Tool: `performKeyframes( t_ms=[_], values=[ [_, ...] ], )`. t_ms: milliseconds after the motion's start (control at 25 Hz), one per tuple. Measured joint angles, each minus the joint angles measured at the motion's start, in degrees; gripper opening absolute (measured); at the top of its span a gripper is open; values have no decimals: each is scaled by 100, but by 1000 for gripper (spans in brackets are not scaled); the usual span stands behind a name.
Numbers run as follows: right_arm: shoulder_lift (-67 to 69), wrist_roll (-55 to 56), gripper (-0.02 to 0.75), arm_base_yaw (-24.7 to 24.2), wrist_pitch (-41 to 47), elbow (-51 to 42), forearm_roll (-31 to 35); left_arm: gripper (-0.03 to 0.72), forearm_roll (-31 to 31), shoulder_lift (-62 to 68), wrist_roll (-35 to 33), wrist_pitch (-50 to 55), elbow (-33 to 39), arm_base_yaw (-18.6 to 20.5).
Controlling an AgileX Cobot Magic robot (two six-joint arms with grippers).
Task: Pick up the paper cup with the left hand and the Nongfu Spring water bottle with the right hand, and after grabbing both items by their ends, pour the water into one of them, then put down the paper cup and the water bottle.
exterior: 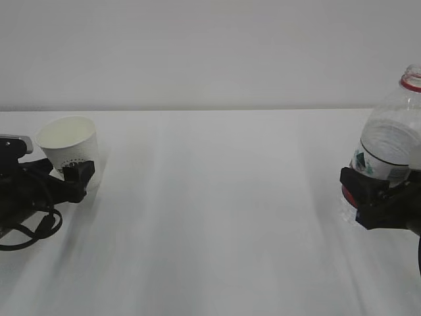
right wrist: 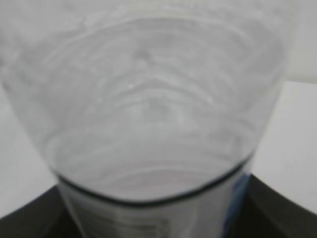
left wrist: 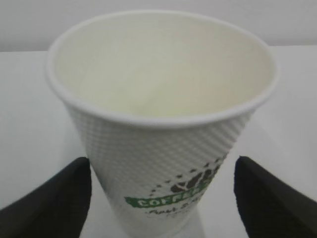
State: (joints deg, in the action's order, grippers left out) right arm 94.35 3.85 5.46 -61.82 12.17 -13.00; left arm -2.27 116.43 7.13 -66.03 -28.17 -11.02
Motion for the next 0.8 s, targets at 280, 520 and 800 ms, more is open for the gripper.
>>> performKeyframes(
  t_ms=[280,520,800],
  values=[
    [0,0,503,0,0,0,0,676,0,129,0,0,0,0],
    [0,0,503,0,0,0,0,686,11,284,0,0,-199,0],
    [0,0,503,0,0,0,0,691,79,337,0,0,-364,0]
  ],
)
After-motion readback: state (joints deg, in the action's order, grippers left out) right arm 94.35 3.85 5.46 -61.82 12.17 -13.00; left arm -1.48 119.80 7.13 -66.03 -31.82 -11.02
